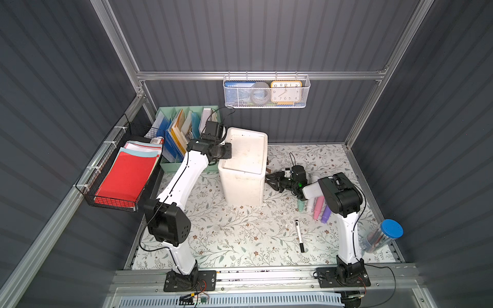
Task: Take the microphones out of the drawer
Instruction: Open the drawer in the storage box.
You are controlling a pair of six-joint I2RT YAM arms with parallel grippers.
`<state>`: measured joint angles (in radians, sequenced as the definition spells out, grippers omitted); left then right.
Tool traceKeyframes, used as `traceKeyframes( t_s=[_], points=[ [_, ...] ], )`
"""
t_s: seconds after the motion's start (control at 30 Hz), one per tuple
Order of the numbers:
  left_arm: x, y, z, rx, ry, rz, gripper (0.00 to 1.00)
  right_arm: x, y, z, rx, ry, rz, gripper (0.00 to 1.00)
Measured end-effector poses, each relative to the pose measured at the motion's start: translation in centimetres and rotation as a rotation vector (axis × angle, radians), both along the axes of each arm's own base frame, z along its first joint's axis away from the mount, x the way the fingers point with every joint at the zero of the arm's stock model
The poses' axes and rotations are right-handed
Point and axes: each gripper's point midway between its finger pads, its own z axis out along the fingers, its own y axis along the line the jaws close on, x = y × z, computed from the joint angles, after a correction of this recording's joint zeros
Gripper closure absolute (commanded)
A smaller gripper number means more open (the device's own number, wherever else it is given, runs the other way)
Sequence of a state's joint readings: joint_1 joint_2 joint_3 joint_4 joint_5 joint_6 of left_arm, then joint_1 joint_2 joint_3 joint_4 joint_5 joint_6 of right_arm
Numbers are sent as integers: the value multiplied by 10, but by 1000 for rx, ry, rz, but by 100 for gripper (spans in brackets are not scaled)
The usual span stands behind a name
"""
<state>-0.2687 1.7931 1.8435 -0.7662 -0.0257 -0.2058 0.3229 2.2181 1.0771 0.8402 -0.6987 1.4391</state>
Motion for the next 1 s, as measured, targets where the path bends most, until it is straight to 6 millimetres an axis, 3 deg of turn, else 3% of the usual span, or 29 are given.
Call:
traceKeyframes(
  t_s=[0.37, 1.0],
  points=[
    [0, 1, 0, -2, 1, 5, 99, 1, 1, 0, 23, 32, -31, 99],
    [0, 0, 0, -4, 1, 5, 98, -4, -5, 4, -35, 10, -41, 100]
  ],
)
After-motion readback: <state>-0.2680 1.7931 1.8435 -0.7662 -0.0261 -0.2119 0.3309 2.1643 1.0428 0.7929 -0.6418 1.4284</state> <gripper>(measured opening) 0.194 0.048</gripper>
